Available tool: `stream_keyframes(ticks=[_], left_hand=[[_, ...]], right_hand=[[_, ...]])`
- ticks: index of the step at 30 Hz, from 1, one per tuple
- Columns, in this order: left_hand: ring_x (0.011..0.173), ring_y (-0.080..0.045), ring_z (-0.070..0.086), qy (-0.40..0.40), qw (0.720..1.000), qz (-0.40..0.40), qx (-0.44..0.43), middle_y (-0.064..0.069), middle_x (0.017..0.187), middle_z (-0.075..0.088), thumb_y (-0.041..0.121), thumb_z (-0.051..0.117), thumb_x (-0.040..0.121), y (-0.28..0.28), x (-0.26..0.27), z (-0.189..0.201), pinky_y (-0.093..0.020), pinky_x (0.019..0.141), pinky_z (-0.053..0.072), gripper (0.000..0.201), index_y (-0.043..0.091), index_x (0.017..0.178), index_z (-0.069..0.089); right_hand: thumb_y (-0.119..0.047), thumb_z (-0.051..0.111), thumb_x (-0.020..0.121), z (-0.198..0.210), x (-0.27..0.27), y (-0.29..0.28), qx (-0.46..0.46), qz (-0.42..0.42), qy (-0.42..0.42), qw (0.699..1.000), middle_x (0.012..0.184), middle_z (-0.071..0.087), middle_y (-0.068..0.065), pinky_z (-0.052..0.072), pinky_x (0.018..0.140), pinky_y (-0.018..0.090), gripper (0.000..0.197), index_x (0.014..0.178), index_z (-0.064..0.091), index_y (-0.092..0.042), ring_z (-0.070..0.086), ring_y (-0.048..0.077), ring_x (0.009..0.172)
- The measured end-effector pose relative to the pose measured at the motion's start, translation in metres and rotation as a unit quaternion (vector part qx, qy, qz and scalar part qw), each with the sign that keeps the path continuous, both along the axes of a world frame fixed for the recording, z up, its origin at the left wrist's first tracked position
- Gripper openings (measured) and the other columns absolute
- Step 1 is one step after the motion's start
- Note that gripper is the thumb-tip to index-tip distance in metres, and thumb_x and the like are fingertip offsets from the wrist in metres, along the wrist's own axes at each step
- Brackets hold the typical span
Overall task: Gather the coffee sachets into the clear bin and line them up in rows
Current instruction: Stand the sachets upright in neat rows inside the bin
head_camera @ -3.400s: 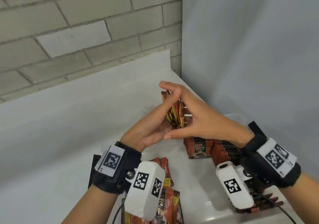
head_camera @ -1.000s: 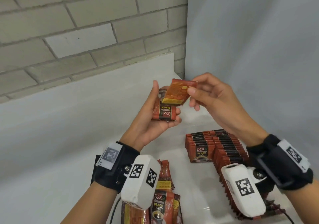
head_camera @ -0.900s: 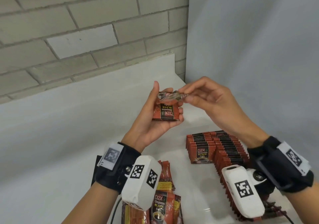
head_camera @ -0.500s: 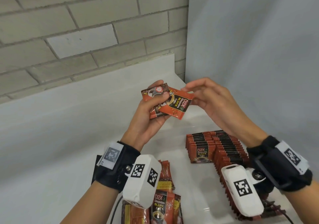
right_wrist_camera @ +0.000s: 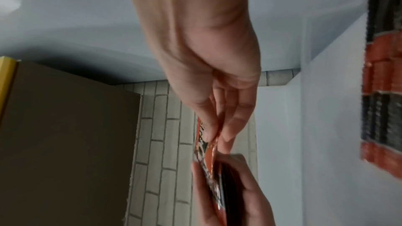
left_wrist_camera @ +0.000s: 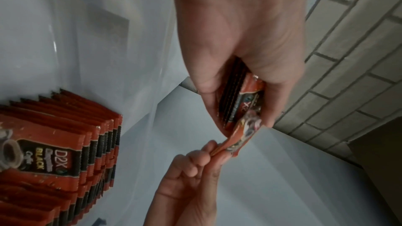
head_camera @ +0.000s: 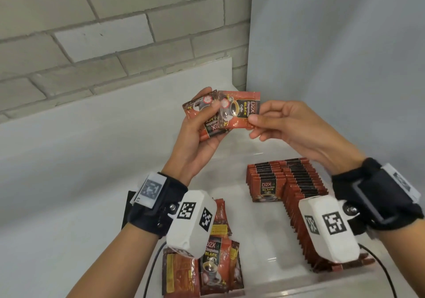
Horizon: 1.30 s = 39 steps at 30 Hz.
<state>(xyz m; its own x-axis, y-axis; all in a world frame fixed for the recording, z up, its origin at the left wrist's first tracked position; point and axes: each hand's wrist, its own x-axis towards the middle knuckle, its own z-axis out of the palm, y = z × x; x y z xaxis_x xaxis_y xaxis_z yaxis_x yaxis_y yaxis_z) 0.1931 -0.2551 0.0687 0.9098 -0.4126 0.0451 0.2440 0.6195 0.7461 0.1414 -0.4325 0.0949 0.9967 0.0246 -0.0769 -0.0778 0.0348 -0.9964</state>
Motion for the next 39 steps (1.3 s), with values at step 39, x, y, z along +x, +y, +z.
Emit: stream_keyframes(ticks=[39], left_hand=[[0.077, -0.02, 0.068, 0.04, 0.997, -0.016, 0.071, -0.009, 0.089, 0.069, 0.001, 0.053, 0.091, -0.004, -0.003, -0.002, -0.034, 0.073, 0.058, 0.025, 0.014, 0.112, 0.058]], right_hand=[[-0.025, 0.08, 0.076, -0.014, -0.017, 0.005, -0.693, 0.286, 0.006, 0.661, 0.066, 0.045, -0.017, 0.035, 0.054, 0.019, 0.018, 0.08, 0.062, -0.023, 0.044, 0.001, 0.063]])
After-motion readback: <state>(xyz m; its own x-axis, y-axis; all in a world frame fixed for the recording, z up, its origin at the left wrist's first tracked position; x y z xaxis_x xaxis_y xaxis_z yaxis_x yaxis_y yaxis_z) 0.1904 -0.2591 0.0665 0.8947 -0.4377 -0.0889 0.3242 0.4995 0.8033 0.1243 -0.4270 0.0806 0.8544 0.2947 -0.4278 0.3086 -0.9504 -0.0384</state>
